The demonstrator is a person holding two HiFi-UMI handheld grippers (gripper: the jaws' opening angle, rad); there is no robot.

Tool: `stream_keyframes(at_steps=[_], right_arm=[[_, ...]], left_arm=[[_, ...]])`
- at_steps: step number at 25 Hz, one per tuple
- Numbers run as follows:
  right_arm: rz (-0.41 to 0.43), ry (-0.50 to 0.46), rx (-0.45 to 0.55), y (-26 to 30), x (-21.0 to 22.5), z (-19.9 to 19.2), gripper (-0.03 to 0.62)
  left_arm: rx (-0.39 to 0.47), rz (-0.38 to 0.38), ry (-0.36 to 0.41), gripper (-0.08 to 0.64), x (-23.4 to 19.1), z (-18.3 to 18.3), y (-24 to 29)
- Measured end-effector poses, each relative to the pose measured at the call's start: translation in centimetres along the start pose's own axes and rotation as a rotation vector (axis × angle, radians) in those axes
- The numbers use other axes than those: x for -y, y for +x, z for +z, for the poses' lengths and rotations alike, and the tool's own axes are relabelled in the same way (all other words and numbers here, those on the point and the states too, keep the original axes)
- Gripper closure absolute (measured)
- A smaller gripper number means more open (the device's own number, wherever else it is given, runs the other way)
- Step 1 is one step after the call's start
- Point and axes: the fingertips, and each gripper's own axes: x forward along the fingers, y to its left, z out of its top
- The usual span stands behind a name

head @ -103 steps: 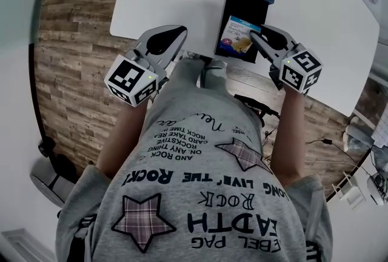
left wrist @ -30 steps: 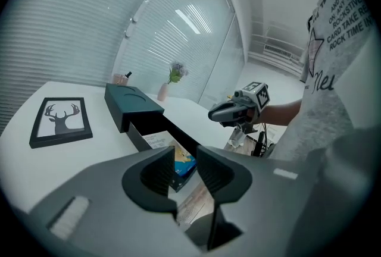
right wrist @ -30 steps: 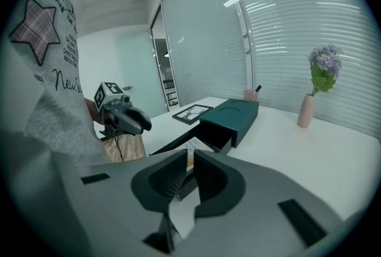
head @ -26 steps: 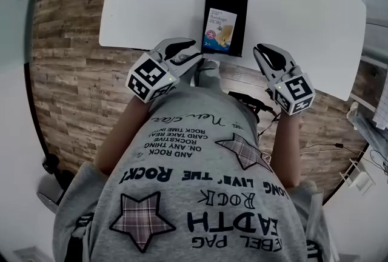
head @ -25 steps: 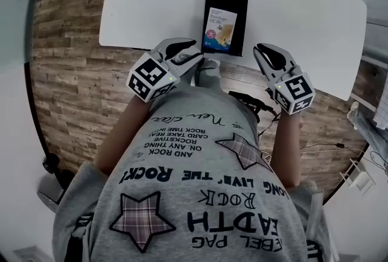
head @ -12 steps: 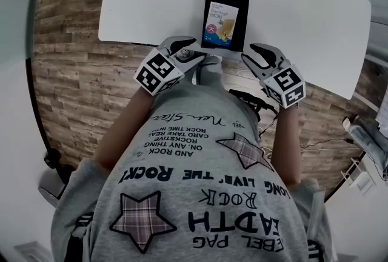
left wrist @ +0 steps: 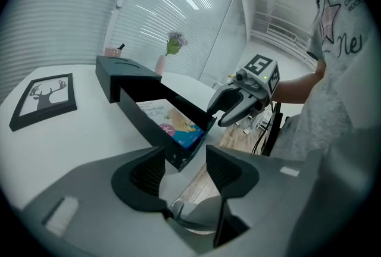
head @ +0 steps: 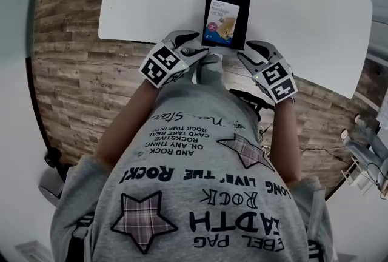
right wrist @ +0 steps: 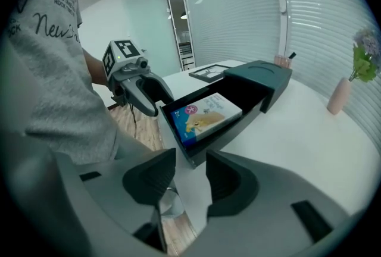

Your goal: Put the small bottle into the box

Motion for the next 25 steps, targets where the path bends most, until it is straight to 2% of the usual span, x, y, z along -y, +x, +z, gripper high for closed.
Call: stream_keyframes(at_steps=[5, 9, 17, 25], right_arm=[[-0.003, 0.015, 0.009, 0.29, 0.18, 0.23, 0.448], [-0.006, 0.012, -0.003, 0.49, 0.28, 0.18, 0.448], [-0.001, 0.041, 0.001, 0.51, 0.3, 0.1, 0.448], [0.021, 0.099, 0.009, 0.8, 0.42, -0.1, 0.448]], left_arm=[[-0.032, 0.015, 0.031, 0.359, -0.22, -0.42, 0.37], [0.008, 0.02, 0.015, 0.359, -0.73, -0.06, 0.25], [0.003, 0.011, 0.023, 0.359, -0.56, 0.04, 0.31], [-0.043, 0.013, 0.029, 0.359, -0.6, -0.62, 0.82]])
